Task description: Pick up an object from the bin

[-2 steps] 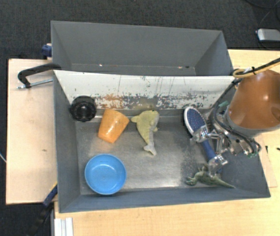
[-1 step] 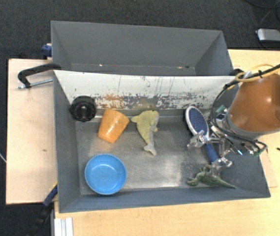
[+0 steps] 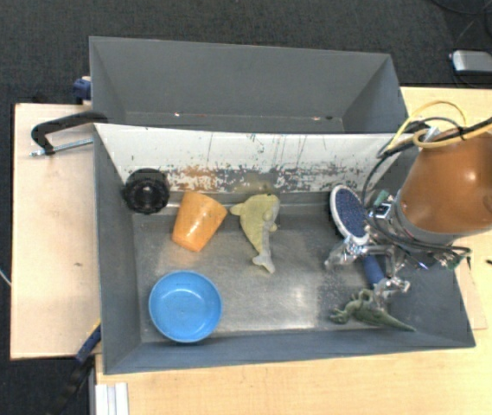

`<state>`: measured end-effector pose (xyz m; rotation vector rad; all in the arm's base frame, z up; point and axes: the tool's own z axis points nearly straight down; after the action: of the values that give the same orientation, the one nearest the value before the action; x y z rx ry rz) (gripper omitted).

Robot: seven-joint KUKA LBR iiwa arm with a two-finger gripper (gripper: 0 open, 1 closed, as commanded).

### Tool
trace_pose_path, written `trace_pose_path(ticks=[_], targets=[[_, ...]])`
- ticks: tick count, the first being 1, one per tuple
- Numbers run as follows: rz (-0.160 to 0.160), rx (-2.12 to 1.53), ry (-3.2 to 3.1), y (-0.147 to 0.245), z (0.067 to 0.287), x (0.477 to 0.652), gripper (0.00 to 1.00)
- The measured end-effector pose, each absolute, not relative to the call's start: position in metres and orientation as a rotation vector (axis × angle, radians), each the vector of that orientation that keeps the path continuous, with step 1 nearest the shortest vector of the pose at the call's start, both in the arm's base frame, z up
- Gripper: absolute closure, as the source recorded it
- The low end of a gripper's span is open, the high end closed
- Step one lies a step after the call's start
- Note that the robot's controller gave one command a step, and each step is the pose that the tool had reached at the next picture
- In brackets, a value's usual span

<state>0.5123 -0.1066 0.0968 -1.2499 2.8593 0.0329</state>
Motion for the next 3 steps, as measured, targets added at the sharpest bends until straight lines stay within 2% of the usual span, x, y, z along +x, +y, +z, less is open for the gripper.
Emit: trace_pose_path(ticks=[1,2,3], targets=[[0.002,-1.419,2.801,-0.124,0.094,0.508,0.00],[0.011,-1.941,2.463,-0.134,0.100,0.509,0.00],[0.001,-1.940,2.461,-0.136,0.100,0.511,1.00]])
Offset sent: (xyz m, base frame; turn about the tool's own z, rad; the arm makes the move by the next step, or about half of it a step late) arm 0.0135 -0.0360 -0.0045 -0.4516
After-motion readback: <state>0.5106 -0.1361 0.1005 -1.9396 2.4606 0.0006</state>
